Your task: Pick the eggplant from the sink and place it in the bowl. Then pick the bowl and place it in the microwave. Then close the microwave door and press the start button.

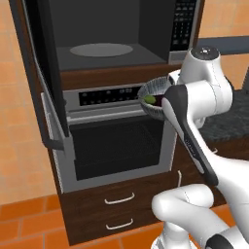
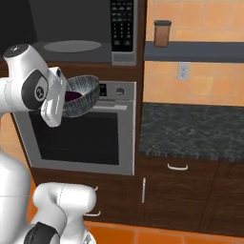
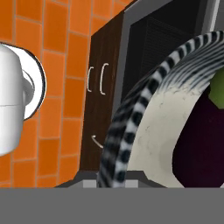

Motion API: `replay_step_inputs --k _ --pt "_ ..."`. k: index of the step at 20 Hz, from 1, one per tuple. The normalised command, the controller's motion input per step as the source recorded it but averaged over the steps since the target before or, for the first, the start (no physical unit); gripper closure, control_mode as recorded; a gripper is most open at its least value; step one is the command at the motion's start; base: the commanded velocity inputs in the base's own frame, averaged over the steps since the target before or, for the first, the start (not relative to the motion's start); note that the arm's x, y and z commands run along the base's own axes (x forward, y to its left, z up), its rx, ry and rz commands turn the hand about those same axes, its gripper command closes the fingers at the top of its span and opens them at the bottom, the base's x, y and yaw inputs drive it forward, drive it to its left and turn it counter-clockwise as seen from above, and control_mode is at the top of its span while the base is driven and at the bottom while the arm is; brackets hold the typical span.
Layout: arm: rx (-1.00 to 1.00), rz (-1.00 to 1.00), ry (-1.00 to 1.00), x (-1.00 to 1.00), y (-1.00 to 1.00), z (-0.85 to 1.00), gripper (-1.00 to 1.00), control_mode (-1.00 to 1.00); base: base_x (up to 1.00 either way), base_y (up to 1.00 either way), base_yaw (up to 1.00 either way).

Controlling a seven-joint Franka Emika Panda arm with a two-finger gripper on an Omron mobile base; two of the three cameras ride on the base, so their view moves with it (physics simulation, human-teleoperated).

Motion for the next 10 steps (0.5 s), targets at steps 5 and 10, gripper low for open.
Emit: replay_step_inputs --k 5,10 --pt "0.00 0.00 0.00 0.00 0.00 0.00 1.00 1.00 0.11 0.09 0.07" --pt "0.00 0.00 0.00 0.00 0.00 0.00 1.00 1.00 0.00 0.04 0.00"
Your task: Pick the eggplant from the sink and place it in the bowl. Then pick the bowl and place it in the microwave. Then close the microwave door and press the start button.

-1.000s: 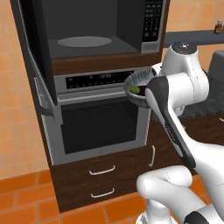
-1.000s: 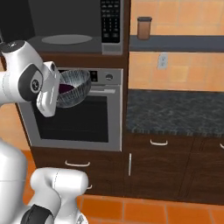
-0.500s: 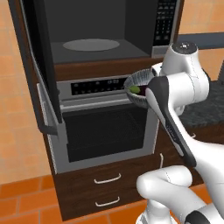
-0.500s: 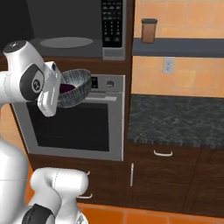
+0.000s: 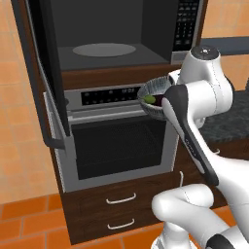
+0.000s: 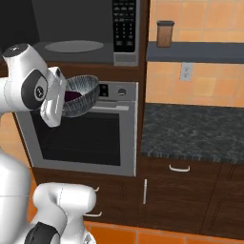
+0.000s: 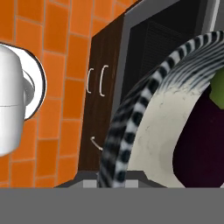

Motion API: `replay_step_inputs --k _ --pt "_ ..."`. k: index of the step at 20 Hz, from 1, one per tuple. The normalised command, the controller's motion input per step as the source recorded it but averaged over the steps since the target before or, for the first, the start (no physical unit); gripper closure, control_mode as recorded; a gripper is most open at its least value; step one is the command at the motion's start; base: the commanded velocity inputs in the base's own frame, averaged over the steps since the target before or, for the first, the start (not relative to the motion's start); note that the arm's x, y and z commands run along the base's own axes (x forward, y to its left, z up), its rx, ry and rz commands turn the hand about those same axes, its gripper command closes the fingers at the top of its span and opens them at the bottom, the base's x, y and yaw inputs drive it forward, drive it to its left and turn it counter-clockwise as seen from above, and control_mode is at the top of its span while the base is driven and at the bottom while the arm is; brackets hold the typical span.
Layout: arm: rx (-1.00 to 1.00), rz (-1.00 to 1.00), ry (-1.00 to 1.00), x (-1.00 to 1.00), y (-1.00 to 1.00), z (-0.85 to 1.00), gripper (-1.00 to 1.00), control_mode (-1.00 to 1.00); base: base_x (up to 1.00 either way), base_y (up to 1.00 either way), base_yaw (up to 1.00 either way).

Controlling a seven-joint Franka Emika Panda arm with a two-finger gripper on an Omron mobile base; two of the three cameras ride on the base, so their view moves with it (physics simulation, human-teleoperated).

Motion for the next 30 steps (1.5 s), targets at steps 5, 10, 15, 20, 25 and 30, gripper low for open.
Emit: replay_step_inputs --k 5,10,15,20,25,30 --pt "0.00 0.00 0.00 0.00 0.00 0.00 1.00 1.00 -0.02 0.14 0.00" --pt "0.00 0.00 -0.26 -0.12 0.36 0.58 1.00 -1.00 -0.03 0.07 0.00" --pt "0.00 0.00 -0.31 0.10 0.53 0.85 1.00 -1.00 0.00 0.00 0.00" --pt "0.01 0.00 -0.20 0.79 0.52 0.62 1.00 -1.00 0.00 0.00 0.00" --pt "0.07 0.04 0.00 1.00 0.06 0.36 1.00 -1.00 0.00 0.00 0.00" --pt "0.04 0.01 0.05 1.00 0.02 0.23 1.00 -1.00 0.00 0.00 0.00"
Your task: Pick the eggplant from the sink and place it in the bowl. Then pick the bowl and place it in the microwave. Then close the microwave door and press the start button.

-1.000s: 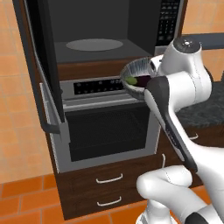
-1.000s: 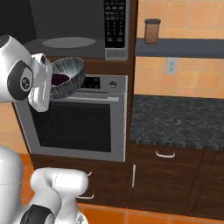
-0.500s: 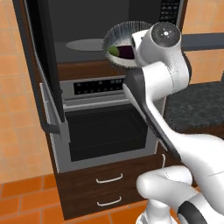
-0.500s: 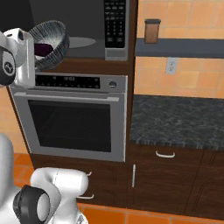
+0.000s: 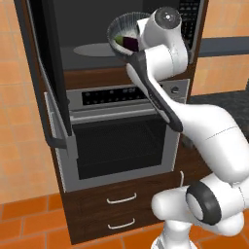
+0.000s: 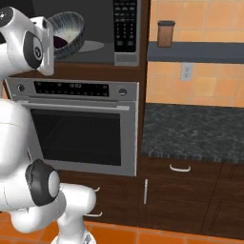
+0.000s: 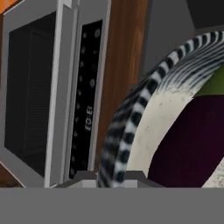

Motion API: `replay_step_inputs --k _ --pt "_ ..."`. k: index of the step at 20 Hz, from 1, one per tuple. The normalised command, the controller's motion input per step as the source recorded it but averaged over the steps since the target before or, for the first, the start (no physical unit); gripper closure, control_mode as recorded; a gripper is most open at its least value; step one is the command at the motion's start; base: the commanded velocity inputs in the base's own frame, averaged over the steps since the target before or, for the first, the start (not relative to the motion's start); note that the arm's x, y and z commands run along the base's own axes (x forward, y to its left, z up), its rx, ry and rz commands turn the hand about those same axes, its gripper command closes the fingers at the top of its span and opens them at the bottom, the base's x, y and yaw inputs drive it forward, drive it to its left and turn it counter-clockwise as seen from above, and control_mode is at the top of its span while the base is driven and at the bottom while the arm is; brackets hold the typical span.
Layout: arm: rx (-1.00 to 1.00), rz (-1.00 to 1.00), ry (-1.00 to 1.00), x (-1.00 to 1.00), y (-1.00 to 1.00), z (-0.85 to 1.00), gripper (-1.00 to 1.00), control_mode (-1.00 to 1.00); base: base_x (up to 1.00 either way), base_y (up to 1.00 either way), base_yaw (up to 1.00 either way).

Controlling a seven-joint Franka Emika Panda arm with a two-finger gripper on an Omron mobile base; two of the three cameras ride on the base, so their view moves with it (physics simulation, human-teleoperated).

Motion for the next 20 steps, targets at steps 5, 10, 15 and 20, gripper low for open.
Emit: replay_step_inputs --k 5,10,15,20 --pt "0.04 0.00 0.11 1.00 0.01 0.01 1.00 -1.00 0.00 0.00 0.00" --pt "0.01 0.00 0.00 0.96 0.02 0.01 1.00 -1.00 0.00 0.00 0.00" --pt "0.00 0.00 0.00 0.94 0.07 -0.01 1.00 -1.00 0.00 0.00 0.00" --pt "0.00 0.00 0.00 0.47 0.16 -0.19 1.00 -1.00 0.00 0.00 0.00"
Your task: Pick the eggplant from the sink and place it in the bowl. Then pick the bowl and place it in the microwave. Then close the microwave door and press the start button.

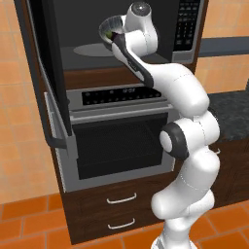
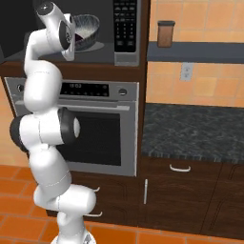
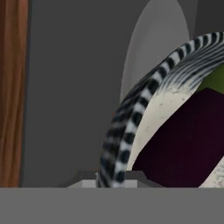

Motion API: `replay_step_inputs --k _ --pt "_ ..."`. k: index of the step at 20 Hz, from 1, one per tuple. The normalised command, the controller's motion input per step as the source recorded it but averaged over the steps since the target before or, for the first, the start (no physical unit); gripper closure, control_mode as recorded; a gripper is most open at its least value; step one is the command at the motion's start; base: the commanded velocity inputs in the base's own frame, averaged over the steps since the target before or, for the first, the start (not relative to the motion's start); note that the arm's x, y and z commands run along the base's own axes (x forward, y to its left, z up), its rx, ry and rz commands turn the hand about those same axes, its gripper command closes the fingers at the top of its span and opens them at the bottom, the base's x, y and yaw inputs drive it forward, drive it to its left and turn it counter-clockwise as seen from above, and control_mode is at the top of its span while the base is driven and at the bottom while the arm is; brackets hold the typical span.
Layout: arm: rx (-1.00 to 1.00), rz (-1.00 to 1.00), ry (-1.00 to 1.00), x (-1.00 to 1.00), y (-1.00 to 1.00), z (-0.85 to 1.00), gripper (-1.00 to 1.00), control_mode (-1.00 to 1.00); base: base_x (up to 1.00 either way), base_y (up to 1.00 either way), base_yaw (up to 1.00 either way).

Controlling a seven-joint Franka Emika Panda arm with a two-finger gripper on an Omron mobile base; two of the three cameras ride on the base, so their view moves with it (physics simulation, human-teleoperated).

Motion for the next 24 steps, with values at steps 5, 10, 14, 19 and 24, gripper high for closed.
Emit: replay_step_inputs --k 5,10,14,19,24 --pt "0.00 0.01 0.01 0.11 0.21 -0.42 1.00 -1.00 0.00 0.00 0.00" --pt "0.00 0.01 0.00 -0.06 0.03 -0.20 -1.00 -1.00 0.00 0.00 0.00" --pt "0.00 0.00 -0.03 -0.36 0.00 0.00 -1.00 -1.00 0.00 0.00 0.00" --pt "0.00 0.00 -0.17 -0.80 0.00 0.03 -1.00 -1.00 0.00 0.00 0.00" --pt "0.00 0.00 -0.27 -1.00 0.00 0.00 -1.00 -1.00 0.00 0.00 0.00"
